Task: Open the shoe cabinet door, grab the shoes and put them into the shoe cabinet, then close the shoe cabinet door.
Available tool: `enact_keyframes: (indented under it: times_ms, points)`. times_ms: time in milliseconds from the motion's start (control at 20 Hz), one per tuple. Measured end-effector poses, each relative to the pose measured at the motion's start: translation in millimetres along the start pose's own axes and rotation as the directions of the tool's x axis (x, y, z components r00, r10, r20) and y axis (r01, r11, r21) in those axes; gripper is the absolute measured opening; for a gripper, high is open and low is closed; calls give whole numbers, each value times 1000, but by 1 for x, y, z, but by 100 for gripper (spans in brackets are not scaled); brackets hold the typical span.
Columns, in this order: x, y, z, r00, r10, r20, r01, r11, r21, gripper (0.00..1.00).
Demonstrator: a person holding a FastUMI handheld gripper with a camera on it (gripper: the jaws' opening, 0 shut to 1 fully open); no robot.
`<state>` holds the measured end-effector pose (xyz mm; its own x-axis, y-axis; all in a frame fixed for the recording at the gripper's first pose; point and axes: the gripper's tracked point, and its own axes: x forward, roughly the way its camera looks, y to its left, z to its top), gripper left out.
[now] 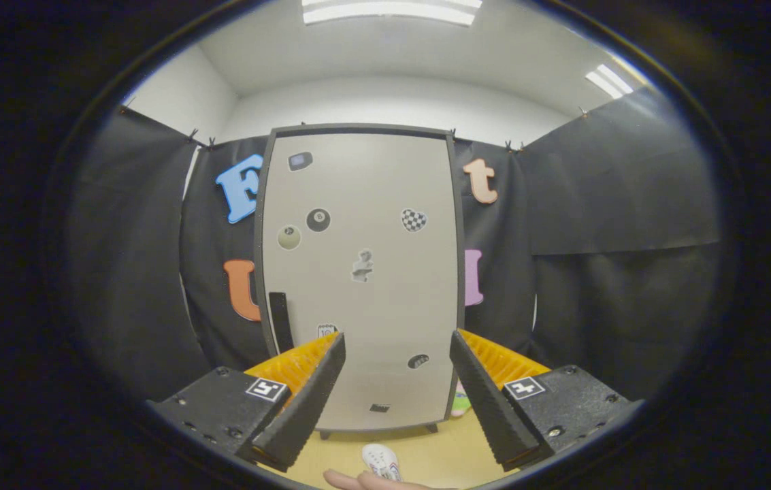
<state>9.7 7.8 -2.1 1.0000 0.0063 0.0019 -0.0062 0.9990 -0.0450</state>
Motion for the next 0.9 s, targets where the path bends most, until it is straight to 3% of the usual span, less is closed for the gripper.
enact_keyframes:
  times_ms: [600, 900]
  points:
    - [34, 40, 3, 998, 66, 3, -66, 998, -10, 100]
    - [80, 86, -13, 992, 125, -24, -125, 992, -17, 100]
